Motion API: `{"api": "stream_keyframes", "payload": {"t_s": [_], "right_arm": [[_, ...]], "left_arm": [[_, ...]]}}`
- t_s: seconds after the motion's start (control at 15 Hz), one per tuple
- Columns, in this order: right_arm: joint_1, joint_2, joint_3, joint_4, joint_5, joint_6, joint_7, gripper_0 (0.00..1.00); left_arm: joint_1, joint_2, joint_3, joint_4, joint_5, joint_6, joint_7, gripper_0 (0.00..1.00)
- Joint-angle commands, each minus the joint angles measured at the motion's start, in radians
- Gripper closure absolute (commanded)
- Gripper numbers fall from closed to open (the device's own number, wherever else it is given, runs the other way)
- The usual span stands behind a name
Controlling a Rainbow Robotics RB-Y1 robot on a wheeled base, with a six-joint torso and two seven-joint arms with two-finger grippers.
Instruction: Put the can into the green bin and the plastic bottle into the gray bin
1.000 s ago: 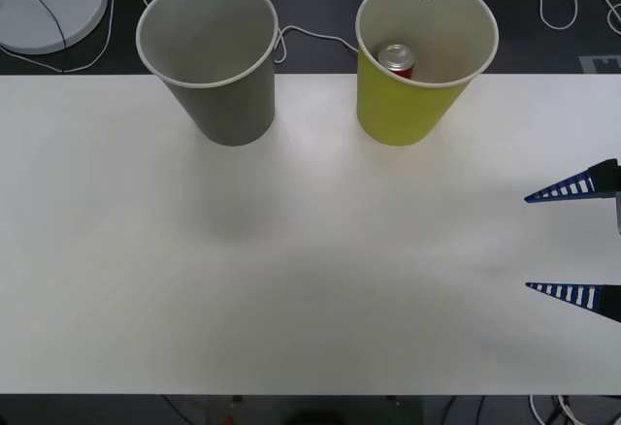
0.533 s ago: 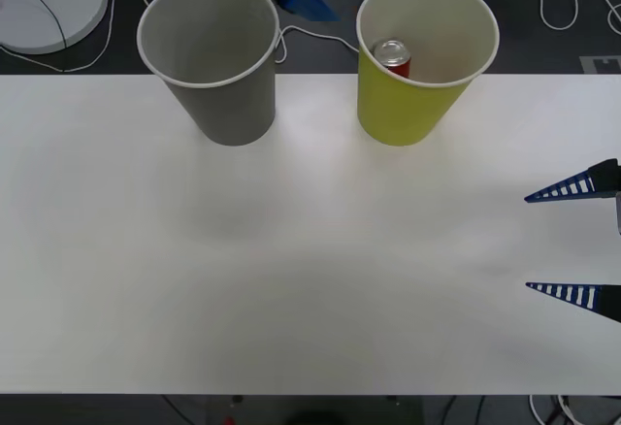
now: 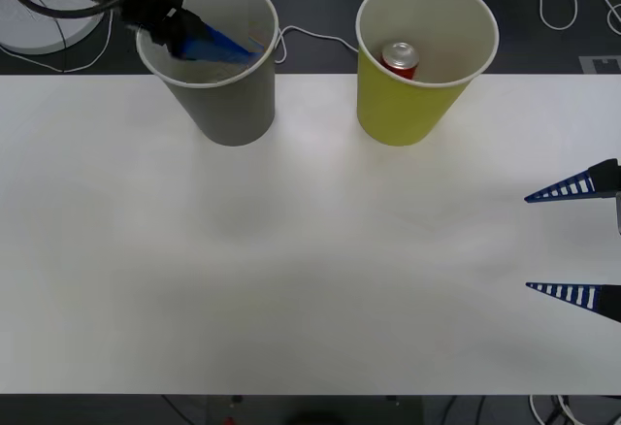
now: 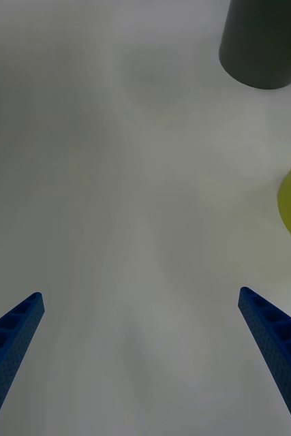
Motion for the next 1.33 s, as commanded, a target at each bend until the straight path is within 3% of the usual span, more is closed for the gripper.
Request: {"api": "stream_keyframes", "payload": {"t_s": [0.07, 0.6, 1.33], "right_arm": [[0.0, 0.0, 0.0, 0.0, 0.0, 0.0, 0.0, 0.0], [0.0, 0.0, 0.0, 0.0, 0.0, 0.0, 0.0, 0.0], [0.0, 0.0, 0.0, 0.0, 0.0, 0.0, 0.0, 0.0]], "left_arm": [[0.142, 0.004, 0.11, -0.034, 0.007, -0.001, -0.106, 0.0], [0.458, 0.006, 0.323, -0.052, 0.054, -0.004, -0.453, 0.0], [0.743, 0.006, 0.567, -0.052, 0.13, -0.153, -0.841, 0.0]]}}
